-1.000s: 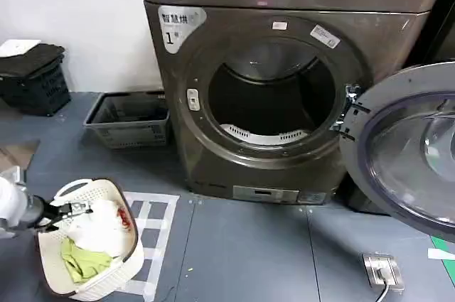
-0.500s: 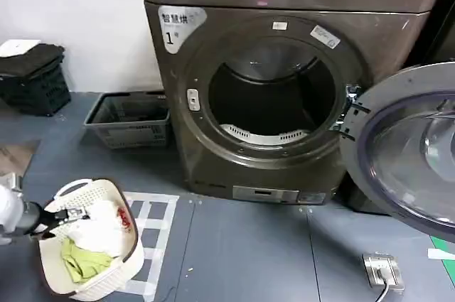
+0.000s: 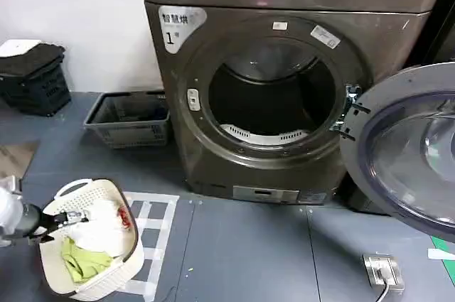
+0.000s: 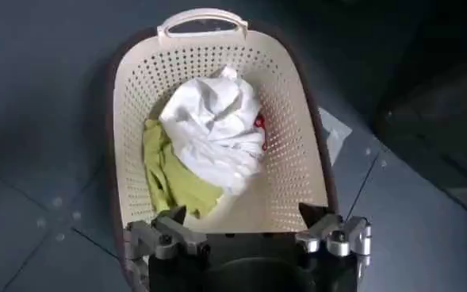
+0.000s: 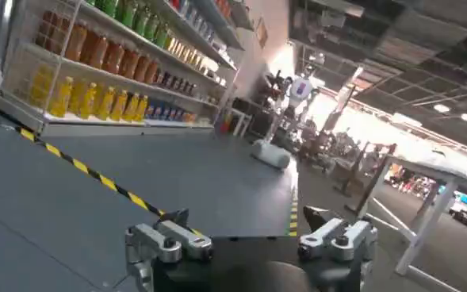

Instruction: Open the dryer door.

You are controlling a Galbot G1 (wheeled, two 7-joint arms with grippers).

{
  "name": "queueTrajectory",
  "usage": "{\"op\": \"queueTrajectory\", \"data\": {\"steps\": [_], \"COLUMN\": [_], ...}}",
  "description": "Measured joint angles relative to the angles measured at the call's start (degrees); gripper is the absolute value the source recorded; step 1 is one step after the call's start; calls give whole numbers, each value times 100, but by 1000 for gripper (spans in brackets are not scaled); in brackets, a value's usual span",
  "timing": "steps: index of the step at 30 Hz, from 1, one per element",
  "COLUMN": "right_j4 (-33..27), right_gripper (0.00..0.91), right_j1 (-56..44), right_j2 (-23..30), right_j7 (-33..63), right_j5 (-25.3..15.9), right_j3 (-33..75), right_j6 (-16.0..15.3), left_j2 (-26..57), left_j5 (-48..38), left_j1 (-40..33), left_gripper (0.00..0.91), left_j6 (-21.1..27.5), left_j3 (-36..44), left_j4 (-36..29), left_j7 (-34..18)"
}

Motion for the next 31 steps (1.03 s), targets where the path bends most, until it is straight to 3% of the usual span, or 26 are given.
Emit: {"op": "queueTrajectory", "data": {"steps": [31], "right_j4": [31], "right_gripper": [907], "right_j1": [-15], "right_j2": [14], "right_j7": [1], "right_j5": [-5], "right_j3": [11], "right_j6": [-2], "left_j2": [-51], "left_j5": [65], "left_j1": [82], "left_gripper": [907], "left_j6": [0], "left_j3": [-17], "left_j4": [61], "left_j7": [4]}}
